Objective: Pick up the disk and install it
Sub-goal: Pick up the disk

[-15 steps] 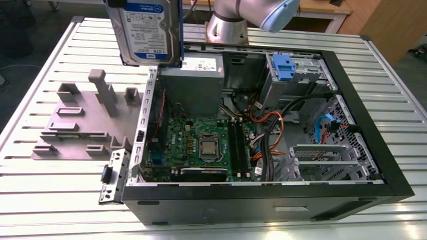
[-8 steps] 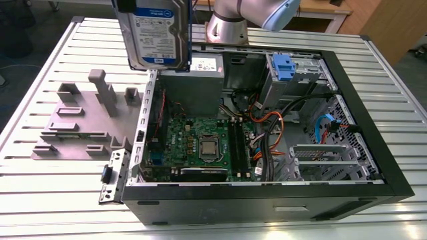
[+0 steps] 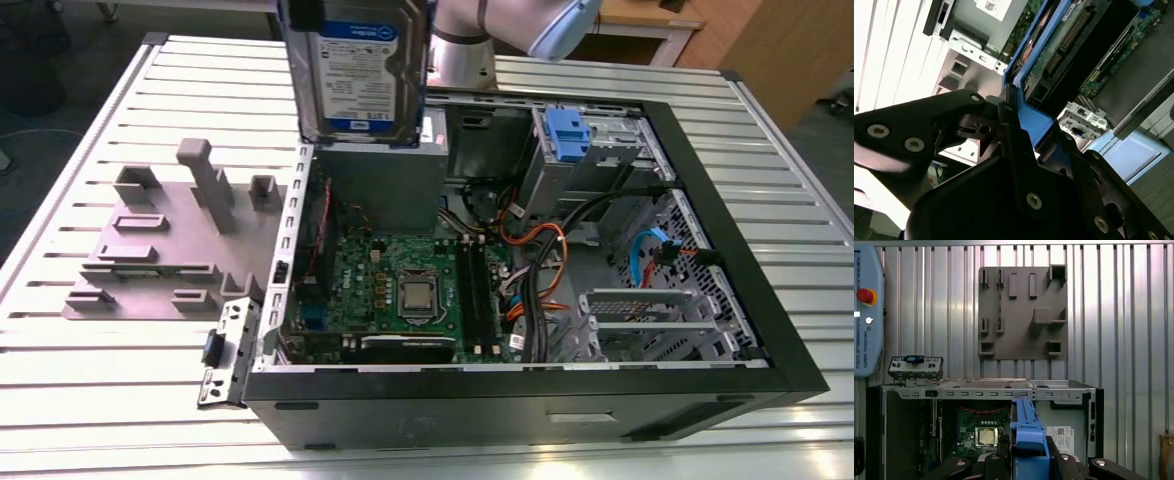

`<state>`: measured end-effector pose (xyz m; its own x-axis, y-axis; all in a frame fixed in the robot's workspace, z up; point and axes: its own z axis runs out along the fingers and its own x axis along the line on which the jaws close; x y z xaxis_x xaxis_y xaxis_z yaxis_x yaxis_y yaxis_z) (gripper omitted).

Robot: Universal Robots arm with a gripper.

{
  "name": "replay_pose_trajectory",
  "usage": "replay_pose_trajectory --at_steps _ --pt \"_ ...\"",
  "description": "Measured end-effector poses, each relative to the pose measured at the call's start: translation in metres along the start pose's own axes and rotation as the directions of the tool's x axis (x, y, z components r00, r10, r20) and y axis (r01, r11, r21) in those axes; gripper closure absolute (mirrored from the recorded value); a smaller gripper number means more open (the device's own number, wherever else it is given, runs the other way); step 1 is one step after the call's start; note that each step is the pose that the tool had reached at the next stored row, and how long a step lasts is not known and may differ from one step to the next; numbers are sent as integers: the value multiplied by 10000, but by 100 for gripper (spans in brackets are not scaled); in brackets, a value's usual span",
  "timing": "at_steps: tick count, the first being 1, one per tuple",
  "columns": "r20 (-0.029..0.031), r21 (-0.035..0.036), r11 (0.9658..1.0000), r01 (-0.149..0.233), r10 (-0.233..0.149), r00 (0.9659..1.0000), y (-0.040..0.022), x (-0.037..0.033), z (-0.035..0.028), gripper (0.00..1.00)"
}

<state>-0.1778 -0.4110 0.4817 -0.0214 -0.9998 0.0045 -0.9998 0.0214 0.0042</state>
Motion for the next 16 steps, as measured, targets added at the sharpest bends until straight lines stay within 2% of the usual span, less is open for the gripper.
replay_pose_trajectory --at_steps 5,10,16 --pt "2 1 10000 -1 1 10000 -207 14 7 64" --pt "4 1 10000 -1 1 10000 -298 110 22 64" --pt "3 -3 10000 -1 1 10000 -493 128 33 64"
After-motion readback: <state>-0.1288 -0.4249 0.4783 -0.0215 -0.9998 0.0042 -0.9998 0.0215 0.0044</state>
